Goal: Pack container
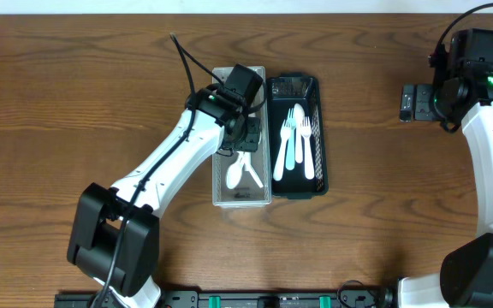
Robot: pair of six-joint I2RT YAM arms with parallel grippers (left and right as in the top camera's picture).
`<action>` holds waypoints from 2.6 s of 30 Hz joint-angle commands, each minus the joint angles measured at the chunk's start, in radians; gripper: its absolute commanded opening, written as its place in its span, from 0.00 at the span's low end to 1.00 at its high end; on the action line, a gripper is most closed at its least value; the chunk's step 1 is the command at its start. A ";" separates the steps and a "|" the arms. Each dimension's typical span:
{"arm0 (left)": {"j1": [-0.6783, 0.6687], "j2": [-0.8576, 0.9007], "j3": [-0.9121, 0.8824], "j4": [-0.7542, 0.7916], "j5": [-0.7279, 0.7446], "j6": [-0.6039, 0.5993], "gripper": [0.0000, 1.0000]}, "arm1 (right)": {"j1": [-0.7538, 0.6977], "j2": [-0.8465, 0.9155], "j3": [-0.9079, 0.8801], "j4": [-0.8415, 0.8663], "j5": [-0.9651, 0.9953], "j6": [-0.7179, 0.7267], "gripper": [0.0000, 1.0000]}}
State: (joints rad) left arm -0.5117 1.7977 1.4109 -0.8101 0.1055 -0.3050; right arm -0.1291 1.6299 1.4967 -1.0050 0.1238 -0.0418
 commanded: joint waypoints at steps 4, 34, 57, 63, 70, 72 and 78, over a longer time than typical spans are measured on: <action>0.030 -0.154 0.072 0.002 -0.143 0.095 0.99 | -0.016 0.009 -0.001 0.024 -0.002 -0.016 0.99; 0.600 -0.312 -0.040 0.449 -0.245 0.186 0.98 | 0.007 0.016 -0.050 0.697 -0.136 -0.023 0.99; 0.459 -1.484 -1.004 0.657 -0.245 0.185 0.98 | -0.033 -0.692 -0.920 1.128 -0.131 0.011 0.99; 0.459 -1.513 -1.003 0.655 -0.245 0.185 0.98 | -0.033 -0.810 -1.032 1.124 -0.131 0.011 0.99; 0.459 -1.513 -1.003 0.658 -0.245 0.185 0.98 | -0.033 -0.826 -1.064 1.146 -0.131 0.010 0.99; 0.459 -1.513 -1.003 0.654 -0.245 0.185 0.98 | -0.033 -0.826 -1.064 1.143 -0.131 0.010 0.99; 0.459 -1.513 -1.003 0.631 -0.245 0.185 0.98 | -0.033 -0.825 -1.064 1.075 -0.132 0.011 0.99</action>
State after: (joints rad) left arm -0.0490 0.2909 0.4000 -0.1680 -0.1349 -0.1299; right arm -0.1589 0.8131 0.4358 0.0895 -0.0082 -0.0444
